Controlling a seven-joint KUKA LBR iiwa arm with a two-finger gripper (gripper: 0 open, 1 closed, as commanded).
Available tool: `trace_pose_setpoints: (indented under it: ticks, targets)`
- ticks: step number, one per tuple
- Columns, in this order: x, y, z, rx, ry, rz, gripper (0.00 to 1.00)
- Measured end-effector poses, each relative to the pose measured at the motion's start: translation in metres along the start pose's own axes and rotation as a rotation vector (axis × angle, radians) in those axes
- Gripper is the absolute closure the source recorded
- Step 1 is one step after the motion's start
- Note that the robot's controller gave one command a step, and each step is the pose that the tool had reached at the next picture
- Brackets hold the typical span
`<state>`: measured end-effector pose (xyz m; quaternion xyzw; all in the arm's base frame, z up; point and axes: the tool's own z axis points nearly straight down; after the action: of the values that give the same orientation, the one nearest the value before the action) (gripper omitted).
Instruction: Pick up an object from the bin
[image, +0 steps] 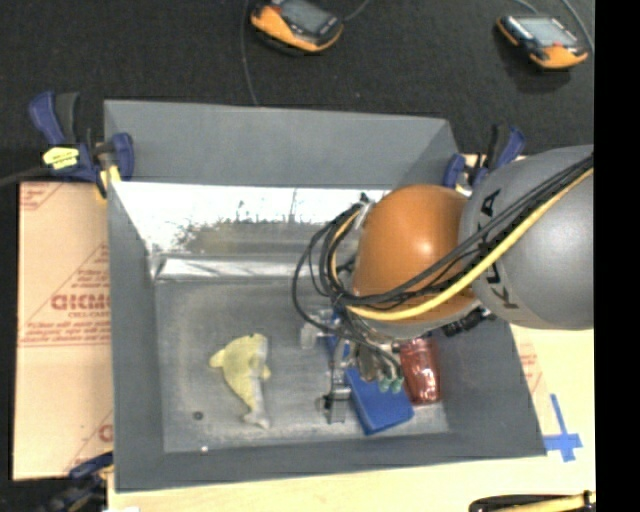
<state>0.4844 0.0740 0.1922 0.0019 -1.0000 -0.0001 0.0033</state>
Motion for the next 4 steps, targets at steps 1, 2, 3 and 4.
trace_pose_setpoints:
  ticks: [1,2,3,4]
  targets:
    - [-0.002,0.000,-0.004,-0.001,-0.009,0.003,0.00]
    - [-0.031,0.050,0.082,-0.003,-0.012,0.092,0.00]
    - [-0.057,0.063,0.070,0.001,-0.018,-0.089,0.00]
    - [-0.061,0.065,0.079,-0.003,-0.014,0.085,0.00]
